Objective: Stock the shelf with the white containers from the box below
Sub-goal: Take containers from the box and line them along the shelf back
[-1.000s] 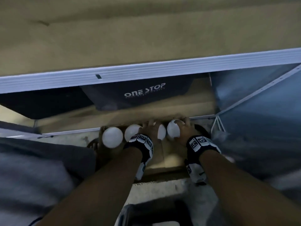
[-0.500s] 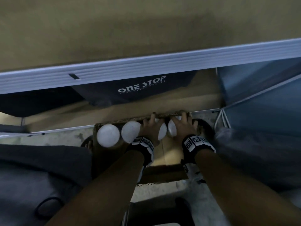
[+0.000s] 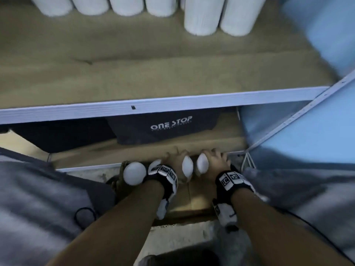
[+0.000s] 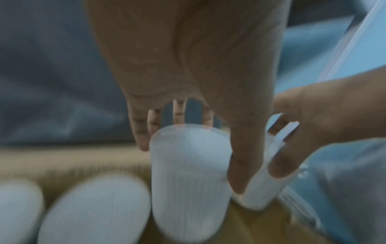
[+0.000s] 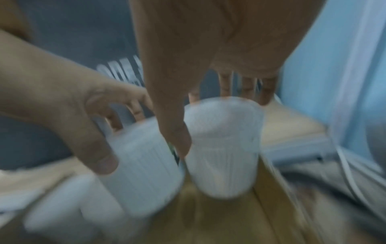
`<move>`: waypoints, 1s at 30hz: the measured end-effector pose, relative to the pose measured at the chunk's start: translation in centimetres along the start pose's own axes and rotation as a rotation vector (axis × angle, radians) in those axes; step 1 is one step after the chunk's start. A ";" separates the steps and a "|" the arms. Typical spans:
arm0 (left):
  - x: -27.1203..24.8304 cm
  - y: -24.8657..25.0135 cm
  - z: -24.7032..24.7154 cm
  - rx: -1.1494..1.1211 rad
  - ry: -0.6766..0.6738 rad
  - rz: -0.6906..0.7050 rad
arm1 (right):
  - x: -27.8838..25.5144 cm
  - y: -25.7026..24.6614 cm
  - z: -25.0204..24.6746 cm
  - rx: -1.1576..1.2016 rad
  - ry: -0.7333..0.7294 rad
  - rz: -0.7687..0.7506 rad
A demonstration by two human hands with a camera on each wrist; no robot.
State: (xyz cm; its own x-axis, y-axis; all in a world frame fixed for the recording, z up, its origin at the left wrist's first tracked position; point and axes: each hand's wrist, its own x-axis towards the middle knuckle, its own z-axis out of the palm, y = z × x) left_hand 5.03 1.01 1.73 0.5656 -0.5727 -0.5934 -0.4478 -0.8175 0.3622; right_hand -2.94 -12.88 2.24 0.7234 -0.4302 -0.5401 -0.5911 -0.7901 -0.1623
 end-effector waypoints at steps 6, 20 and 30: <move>-5.2 1.9 -6.0 0.045 0.131 0.040 | -5.0 -1.8 -6.7 0.053 0.110 -0.076; -17.7 5.7 -17.0 0.146 0.302 0.140 | -16.1 -4.6 -17.5 0.026 0.260 -0.297; -24.6 4.7 -25.0 0.105 0.478 0.178 | -19.1 -8.2 -23.8 0.190 0.493 -0.491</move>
State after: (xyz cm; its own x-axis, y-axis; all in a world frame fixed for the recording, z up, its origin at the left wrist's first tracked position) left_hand 6.30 9.70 35.99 0.7164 -0.6863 -0.1256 -0.6192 -0.7083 0.3390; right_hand -3.43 -8.57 33.54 0.9720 -0.2272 0.0603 -0.1757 -0.8726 -0.4557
